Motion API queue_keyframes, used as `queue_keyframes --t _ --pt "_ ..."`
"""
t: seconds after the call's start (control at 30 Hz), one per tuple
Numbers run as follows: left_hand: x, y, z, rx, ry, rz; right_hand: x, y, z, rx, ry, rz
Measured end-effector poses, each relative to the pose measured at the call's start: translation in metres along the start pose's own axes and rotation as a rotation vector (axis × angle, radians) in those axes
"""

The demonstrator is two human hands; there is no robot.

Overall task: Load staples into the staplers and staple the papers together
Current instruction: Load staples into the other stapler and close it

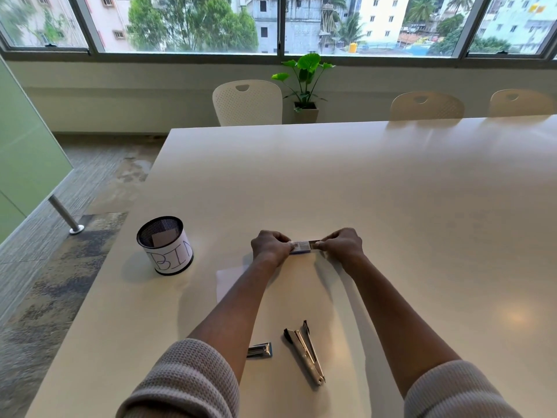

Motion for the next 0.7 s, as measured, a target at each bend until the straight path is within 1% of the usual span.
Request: queue_keyframes --t 0.1,0.2,0.33,0.53,0.6,0.7 --pt "0.001 0.0 0.001 0.002 -0.008 0.011 -0.003 -0.001 -0.001 -0.022 0.035 -0.029" --pt "0.001 -0.001 0.003 0.001 -0.012 0.021 -0.002 -0.003 -0.001 -0.047 0.016 -0.006" --pt "0.001 -0.002 0.004 -0.001 -0.013 0.017 0.004 -0.004 -0.002 -0.056 -0.034 0.108" --pt "-0.001 -0.002 0.005 -0.007 -0.003 0.015 0.021 0.004 0.001 -0.029 -0.164 0.315" --pt "-0.001 -0.002 0.006 -0.005 0.0 0.019 0.021 0.005 0.001 -0.024 -0.181 0.329" --pt "-0.001 -0.002 0.006 -0.001 0.004 0.018 0.017 0.005 -0.002 -0.013 -0.184 0.281"
Point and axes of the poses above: each hand's wrist, its own z-axis away from the middle knuckle, its own y-axis out of the palm, x = y × z, the point moved 9 cm from there along -z, towards the middle knuckle, and after that the axes turned 10 degrees about -y, right-handed, at the moved point
